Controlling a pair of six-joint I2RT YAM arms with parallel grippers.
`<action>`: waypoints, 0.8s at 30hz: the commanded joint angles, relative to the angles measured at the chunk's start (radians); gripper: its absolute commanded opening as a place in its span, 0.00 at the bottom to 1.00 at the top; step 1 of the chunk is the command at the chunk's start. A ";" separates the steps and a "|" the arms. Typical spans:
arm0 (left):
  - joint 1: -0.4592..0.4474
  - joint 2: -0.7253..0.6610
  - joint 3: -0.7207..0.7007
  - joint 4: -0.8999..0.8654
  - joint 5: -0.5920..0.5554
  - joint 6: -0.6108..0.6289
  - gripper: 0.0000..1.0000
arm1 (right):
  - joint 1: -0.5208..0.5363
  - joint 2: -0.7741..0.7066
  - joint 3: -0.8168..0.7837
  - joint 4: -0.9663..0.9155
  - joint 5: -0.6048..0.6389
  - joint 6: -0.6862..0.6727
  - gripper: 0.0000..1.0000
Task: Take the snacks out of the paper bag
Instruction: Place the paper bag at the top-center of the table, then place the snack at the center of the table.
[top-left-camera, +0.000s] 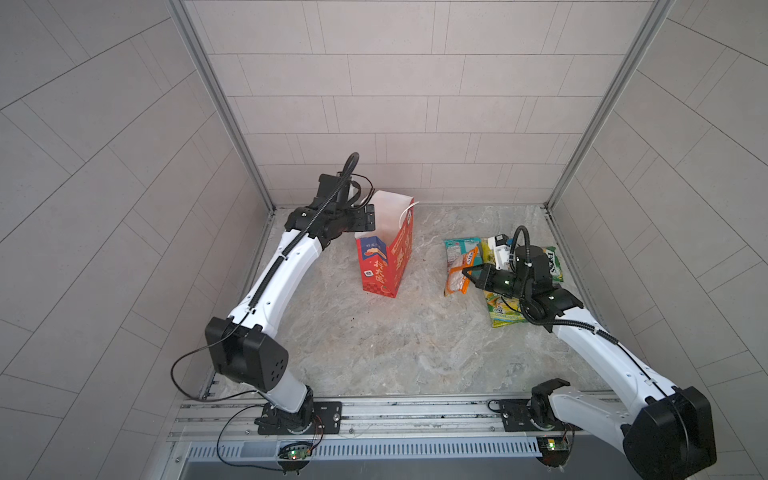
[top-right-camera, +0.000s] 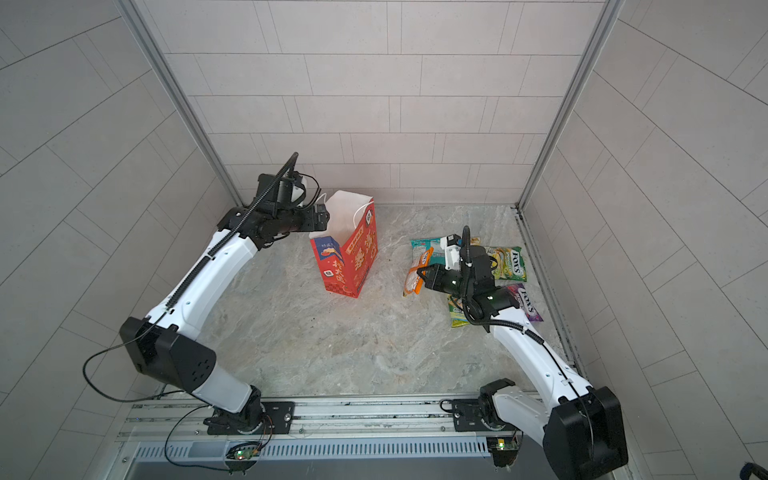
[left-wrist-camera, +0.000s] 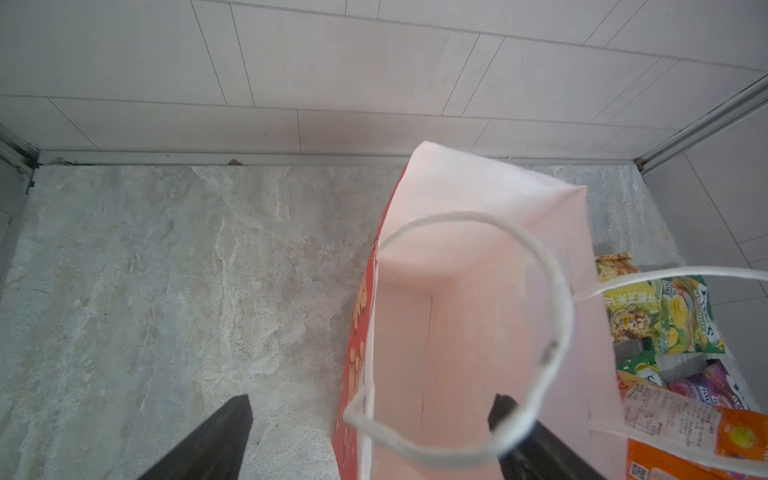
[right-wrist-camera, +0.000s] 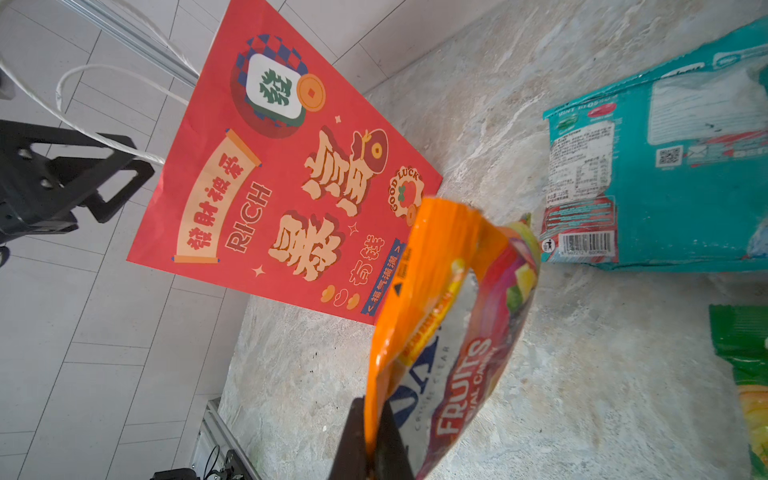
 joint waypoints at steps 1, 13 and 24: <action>0.005 -0.161 -0.102 0.059 -0.027 -0.009 0.94 | 0.008 -0.002 0.004 0.052 -0.027 -0.036 0.00; -0.078 -0.946 -0.888 0.437 0.198 -0.017 0.80 | 0.149 0.085 0.038 -0.076 -0.170 -0.222 0.00; -0.097 -1.213 -1.333 0.616 0.044 -0.081 0.81 | 0.148 0.225 0.051 -0.341 0.103 -0.346 0.00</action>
